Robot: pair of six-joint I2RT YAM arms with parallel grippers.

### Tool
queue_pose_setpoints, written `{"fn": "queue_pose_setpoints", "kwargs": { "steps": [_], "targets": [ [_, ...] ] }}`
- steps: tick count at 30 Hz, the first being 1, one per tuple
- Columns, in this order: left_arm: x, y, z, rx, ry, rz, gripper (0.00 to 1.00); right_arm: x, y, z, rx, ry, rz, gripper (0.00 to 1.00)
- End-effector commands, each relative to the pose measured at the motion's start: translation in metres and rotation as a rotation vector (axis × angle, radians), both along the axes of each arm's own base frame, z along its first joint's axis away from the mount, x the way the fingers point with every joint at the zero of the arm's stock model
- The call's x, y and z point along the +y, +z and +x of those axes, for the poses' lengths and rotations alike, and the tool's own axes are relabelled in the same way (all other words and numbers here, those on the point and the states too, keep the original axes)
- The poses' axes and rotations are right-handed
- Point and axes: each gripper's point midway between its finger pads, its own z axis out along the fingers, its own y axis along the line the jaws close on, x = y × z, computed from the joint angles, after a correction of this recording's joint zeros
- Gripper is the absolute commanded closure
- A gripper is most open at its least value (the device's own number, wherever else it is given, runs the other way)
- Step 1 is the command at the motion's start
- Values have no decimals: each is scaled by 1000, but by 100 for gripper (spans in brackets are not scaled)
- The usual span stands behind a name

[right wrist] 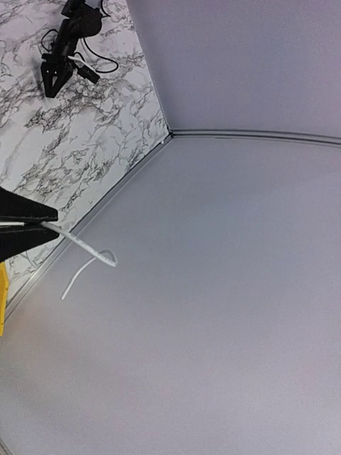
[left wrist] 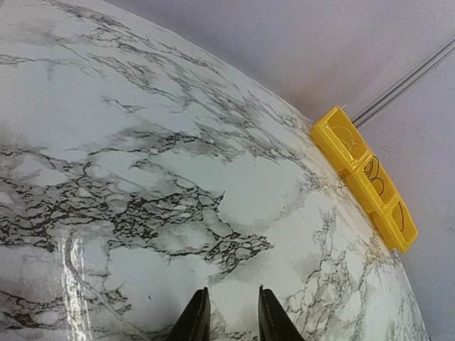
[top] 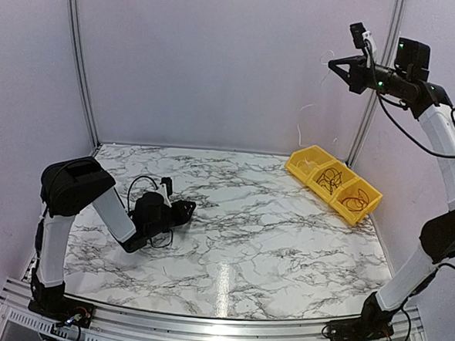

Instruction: Untangle the cables

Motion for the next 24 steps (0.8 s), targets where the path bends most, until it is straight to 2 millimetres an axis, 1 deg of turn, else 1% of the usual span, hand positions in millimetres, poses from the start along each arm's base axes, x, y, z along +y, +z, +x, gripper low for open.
{"fn": "queue_pose_setpoints", "kwargs": {
  "steps": [1,6,10,13,16,17,18,22,24],
  "targets": [
    [1,14,-8,-2,-46,10,73,-17,-7,37,-9,-124,9,100],
    [-13,31,-22,10,-150,-53,72,-30,-38,71,28,-196,-32,100],
    [-22,38,-30,24,-204,-92,72,-43,-62,96,59,-244,-36,100],
    [-26,40,-33,30,-225,-106,72,-58,-74,114,83,-276,-21,100],
    [-28,40,-36,37,-235,-110,72,-79,-89,137,107,-327,-10,100],
    [-28,39,-37,39,-238,-110,72,-81,-92,142,113,-331,-3,100],
    [-29,40,-37,38,-241,-110,72,-99,-97,150,123,-365,8,100],
    [-29,35,-39,46,-243,-105,73,-127,-114,171,174,-397,60,100],
    [-29,32,-39,54,-243,-102,73,-140,-128,182,202,-411,74,100]
  ]
}}
